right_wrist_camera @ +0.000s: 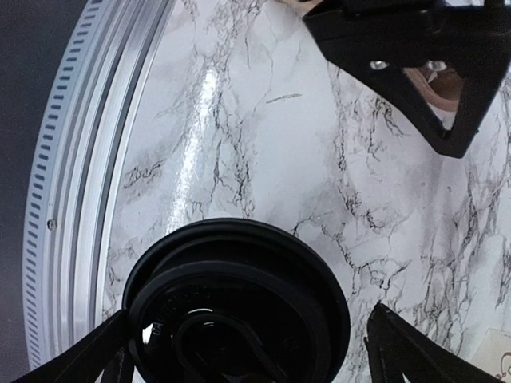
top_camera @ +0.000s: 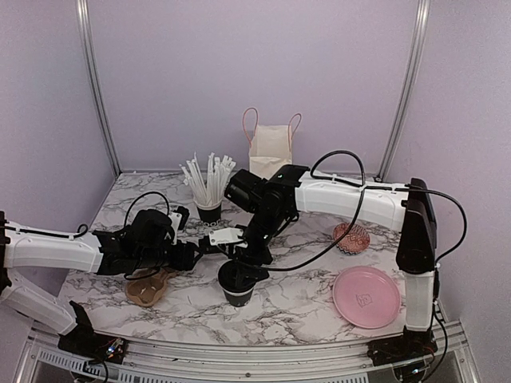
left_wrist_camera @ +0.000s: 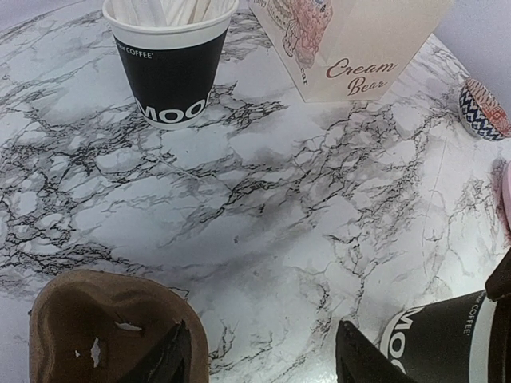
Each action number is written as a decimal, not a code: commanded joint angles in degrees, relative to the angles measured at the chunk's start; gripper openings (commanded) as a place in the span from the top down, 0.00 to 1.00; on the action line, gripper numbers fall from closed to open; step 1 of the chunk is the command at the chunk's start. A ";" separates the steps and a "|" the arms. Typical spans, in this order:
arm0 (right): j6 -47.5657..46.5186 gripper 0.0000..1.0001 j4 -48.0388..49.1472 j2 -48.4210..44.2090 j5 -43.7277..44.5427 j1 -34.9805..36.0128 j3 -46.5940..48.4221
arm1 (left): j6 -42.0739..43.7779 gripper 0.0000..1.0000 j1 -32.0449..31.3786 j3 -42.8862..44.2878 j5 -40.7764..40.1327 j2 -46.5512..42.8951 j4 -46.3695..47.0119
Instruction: Pack the takeout coffee
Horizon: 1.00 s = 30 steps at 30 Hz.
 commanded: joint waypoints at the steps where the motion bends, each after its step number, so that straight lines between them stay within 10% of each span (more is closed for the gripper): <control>1: -0.88 0.01 -2.58 -1.72 -0.37 1.07 -0.44 | 0.14 0.38 0.37 0.33 -0.13 -0.90 -0.51; 30: 0.73 0.01 -3.85 -0.88 -7.13 -3.55 6.74 | -7.56 0.38 0.00 7.70 -1.94 -1.93 -11.28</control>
